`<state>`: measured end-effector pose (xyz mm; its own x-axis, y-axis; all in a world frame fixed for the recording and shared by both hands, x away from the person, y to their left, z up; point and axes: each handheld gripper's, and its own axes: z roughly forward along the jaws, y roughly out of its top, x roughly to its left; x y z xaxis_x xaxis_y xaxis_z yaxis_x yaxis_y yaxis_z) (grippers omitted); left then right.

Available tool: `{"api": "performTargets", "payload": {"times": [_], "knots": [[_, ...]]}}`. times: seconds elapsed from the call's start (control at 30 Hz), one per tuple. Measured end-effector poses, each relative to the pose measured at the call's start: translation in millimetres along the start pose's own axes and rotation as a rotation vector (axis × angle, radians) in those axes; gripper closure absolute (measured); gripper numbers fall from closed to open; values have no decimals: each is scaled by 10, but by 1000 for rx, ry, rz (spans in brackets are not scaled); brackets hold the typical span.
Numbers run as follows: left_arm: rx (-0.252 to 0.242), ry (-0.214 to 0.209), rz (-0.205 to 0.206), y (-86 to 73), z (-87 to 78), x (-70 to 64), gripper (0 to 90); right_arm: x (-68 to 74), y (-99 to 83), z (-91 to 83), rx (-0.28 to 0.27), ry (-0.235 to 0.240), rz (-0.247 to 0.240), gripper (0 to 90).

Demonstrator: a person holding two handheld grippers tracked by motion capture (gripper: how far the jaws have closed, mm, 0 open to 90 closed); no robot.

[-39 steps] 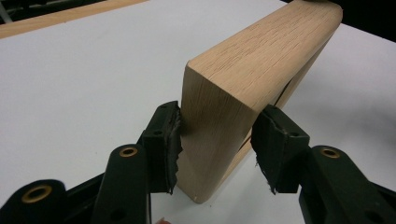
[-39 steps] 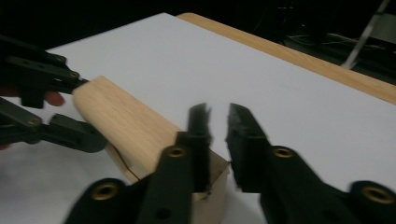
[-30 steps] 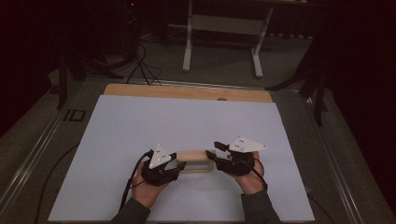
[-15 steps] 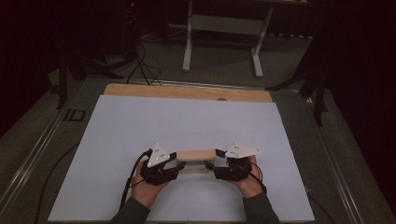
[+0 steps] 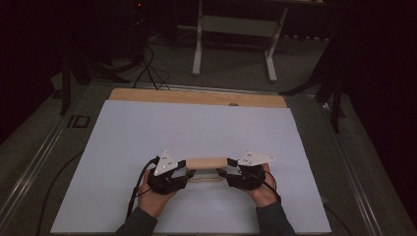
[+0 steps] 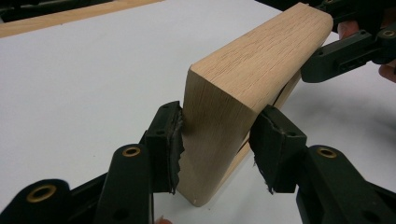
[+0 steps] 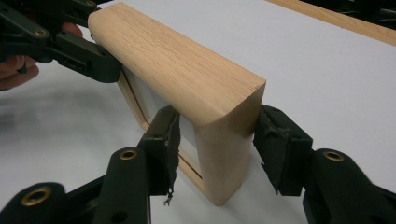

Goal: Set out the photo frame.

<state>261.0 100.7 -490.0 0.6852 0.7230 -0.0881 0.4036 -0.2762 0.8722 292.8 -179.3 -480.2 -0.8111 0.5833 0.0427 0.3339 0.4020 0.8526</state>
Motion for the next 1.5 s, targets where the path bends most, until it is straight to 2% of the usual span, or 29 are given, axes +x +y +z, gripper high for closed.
{"api": "performTargets", "payload": {"times": [0.17,0.33,0.67,0.8,1.5], "knots": [[3,3,6,7,-29,22,571,10,19,-1,13,-7,-10,532],[6,7,22,8,-38,15,575,46,38,-7,26,-22,-44,539],[9,12,26,18,-51,49,582,57,54,1,29,-24,-55,558],[13,11,39,20,-66,72,590,61,64,22,31,-29,-65,557],[8,7,29,11,-48,156,562,100,99,98,38,-52,-97,564]]}}
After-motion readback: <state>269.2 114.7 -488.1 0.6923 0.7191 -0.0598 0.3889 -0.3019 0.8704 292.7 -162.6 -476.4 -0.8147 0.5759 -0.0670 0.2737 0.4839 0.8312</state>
